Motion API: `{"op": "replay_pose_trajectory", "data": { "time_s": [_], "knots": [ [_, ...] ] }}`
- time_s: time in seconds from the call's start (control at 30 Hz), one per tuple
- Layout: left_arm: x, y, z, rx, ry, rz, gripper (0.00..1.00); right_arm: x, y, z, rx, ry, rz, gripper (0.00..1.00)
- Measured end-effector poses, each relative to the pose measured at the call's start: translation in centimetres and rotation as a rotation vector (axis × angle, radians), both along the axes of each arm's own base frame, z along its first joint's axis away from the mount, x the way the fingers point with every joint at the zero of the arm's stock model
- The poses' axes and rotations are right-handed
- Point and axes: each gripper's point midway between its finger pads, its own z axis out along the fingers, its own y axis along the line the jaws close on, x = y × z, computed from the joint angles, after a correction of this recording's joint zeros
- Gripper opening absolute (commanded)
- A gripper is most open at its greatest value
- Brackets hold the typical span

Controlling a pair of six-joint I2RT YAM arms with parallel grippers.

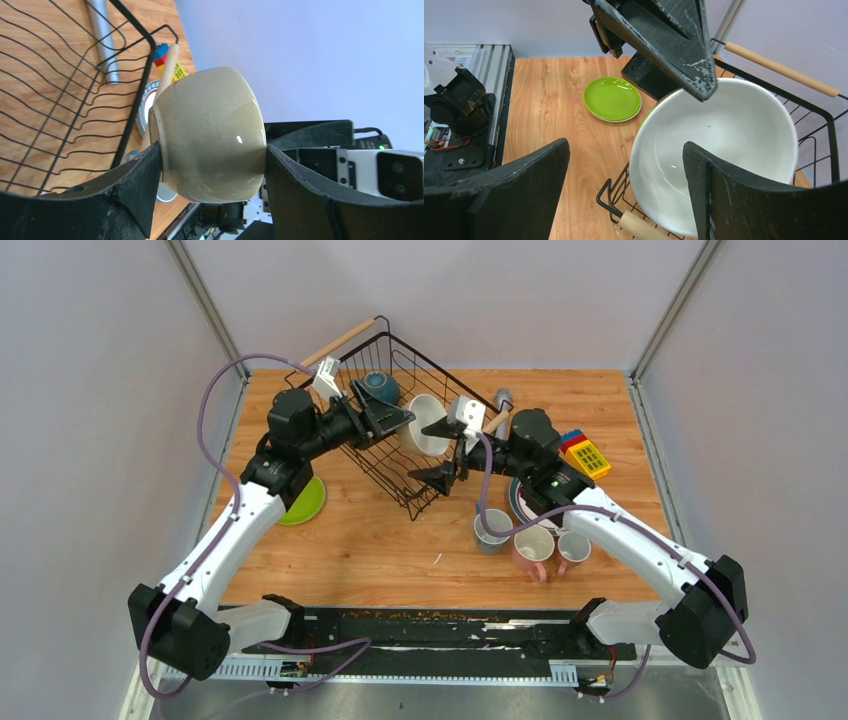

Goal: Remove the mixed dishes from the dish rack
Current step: Pick up the bowl from the dish rack, then place the bowl at the center of the board.

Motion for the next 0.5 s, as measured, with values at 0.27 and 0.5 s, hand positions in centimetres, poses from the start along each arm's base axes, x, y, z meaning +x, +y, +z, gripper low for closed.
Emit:
{"op": "replay_pose_trajectory", "data": {
  "time_s": [0.27,0.5],
  "knots": [
    [-2.3,0.0,1.7,-0.068,-0.022,-0.052,0.26,-0.5,2.5,-1.2,-0.071,-0.010,0.022,0.31],
    [-3.1,0.8,1.0,-0.076,0.027,-0.026,0.46,-1.2,3.3,-1.4,-0.123,-0.042,0.002,0.00]
  ]
}}
